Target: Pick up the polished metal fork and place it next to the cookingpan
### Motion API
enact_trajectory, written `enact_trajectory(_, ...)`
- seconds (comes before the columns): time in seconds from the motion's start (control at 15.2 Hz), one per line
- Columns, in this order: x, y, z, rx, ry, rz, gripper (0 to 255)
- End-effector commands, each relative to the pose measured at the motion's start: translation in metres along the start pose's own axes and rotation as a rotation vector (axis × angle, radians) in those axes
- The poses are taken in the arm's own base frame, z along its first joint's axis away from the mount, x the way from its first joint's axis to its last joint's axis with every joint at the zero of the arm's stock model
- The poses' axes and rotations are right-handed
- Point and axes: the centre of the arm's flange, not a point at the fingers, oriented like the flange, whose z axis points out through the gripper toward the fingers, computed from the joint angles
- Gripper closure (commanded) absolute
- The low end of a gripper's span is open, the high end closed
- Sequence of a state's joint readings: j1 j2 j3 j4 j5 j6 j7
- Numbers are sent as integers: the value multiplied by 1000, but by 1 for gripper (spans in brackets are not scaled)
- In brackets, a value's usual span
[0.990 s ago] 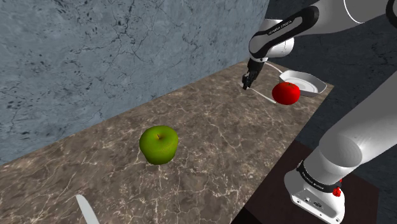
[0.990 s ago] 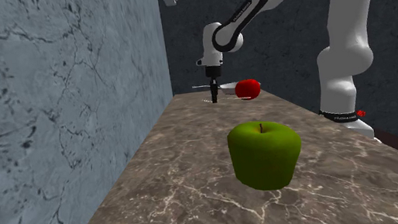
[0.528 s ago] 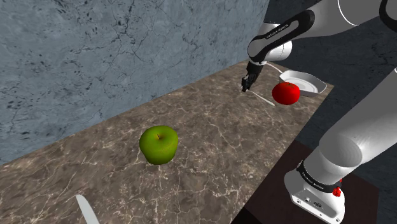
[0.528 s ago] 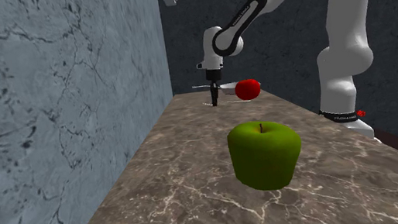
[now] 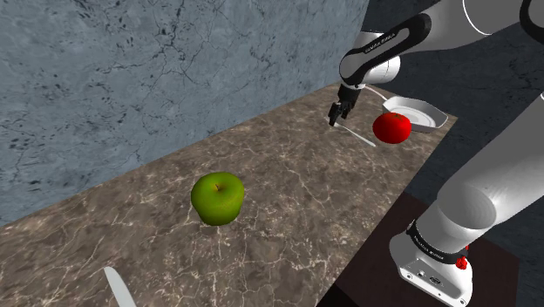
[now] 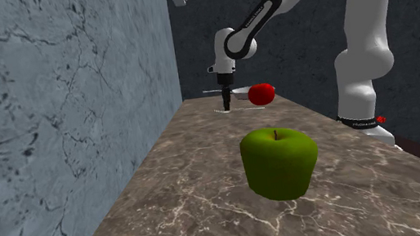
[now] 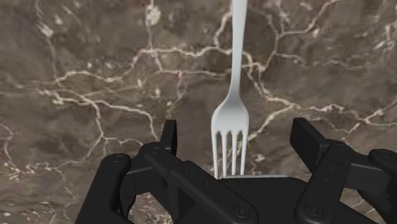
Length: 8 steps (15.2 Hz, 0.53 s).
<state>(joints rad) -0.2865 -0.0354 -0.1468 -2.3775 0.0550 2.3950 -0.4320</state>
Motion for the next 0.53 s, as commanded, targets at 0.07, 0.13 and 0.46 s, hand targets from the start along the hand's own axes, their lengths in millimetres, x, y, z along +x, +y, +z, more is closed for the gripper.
enact_trajectory(0.07,0,0,-13,0,0,0,0)
enact_trajectory(0.13,0,0,-26,0,0,0,0)
enact_trajectory(0.46,0,0,-50,0,0,0,0)
